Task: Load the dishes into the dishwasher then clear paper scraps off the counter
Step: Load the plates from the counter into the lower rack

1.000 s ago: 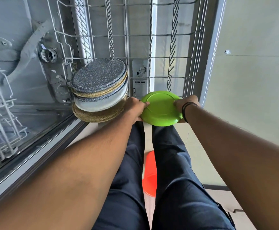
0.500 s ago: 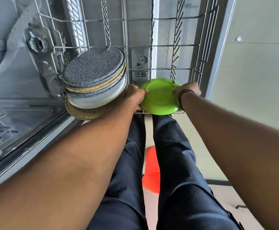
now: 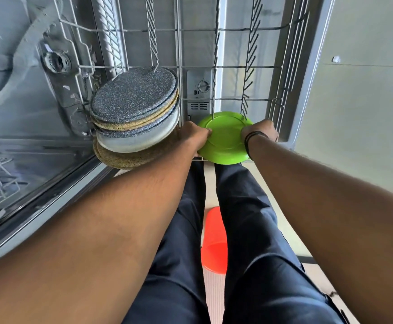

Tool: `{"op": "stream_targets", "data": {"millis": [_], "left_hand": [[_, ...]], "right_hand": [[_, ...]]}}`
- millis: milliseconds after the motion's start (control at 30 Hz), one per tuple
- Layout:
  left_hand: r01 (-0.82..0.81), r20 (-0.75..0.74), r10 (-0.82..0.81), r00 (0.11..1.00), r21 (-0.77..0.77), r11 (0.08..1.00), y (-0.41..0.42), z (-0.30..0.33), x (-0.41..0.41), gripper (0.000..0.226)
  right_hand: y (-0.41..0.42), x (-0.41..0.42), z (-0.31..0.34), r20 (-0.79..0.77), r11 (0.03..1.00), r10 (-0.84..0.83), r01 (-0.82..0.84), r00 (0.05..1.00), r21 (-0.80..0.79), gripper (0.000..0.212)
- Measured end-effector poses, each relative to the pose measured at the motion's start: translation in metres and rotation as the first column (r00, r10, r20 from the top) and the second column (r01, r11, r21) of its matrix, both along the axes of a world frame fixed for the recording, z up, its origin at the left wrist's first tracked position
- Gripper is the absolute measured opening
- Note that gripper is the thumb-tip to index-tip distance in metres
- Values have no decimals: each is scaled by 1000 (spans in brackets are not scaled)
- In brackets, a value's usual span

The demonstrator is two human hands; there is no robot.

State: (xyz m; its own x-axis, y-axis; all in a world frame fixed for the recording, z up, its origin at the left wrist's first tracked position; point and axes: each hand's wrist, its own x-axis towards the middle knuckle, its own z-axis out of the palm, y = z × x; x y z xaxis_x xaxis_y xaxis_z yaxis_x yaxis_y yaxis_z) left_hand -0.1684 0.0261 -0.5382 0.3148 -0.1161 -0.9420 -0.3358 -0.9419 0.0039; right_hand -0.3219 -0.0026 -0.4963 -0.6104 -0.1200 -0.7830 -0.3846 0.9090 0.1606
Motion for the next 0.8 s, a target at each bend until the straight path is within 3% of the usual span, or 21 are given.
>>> {"op": "stream_targets", "data": {"millis": [167, 300, 400, 633, 800], "left_hand": [[168, 14, -167, 986, -50, 985, 1, 23, -5, 56], [254, 2, -254, 967, -82, 964, -2, 45, -1, 66], [306, -1, -309, 951, -140, 942, -13, 72, 6, 57], [271, 0, -285, 958, -309, 911, -33, 170, 27, 32], [203, -21, -232, 973, -413, 888, -41, 256, 53, 42]], "right_hand": [[0, -4, 21, 33, 998, 67, -68, 997, 4, 40], [-5, -4, 47, 83, 991, 131, -130, 988, -12, 37], [-15, 1, 71, 119, 984, 175, -171, 977, -44, 35], [-38, 26, 164, 212, 956, 277, -246, 937, -162, 40], [-50, 51, 243, 247, 930, 332, -273, 910, -244, 41]]}}
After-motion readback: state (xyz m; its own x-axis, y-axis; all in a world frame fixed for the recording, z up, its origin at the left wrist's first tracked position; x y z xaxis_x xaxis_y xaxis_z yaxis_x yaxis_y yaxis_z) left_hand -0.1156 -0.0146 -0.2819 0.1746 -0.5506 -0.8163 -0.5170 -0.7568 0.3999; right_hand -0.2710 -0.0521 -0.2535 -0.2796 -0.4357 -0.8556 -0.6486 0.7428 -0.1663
